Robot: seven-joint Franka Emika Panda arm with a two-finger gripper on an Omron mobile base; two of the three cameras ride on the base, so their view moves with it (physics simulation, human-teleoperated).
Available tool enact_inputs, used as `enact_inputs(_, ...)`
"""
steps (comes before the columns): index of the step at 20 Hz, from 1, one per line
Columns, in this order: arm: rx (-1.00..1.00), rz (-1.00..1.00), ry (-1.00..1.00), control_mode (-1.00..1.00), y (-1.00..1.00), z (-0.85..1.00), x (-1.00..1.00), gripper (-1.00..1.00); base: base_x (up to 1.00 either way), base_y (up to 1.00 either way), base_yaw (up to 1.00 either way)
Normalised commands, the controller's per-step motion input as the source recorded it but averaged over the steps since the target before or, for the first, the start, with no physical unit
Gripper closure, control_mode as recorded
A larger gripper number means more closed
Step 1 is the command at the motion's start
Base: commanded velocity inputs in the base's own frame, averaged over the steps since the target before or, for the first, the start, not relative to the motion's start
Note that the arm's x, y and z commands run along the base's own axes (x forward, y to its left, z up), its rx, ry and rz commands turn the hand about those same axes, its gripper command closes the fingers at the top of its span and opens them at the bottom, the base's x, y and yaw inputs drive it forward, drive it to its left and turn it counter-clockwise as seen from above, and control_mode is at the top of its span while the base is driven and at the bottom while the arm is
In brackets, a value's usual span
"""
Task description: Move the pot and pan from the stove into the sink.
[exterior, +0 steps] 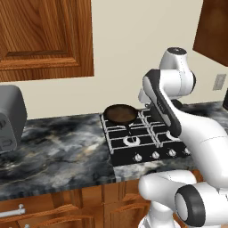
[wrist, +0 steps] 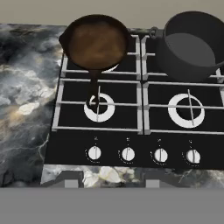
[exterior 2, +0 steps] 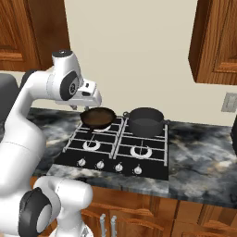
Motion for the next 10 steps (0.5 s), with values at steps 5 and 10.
enact_inputs(5, 0.00, 0.00, 0.00, -1.00, 0.00, -0.09, -0.03, -1.00, 0.00, 0.00, 0.00)
enact_inputs(10, -0.01, 0.00, 0.00, -1.00, 0.13, -0.19, -0.04, -1.00, 0.00, 0.00, 0.00)
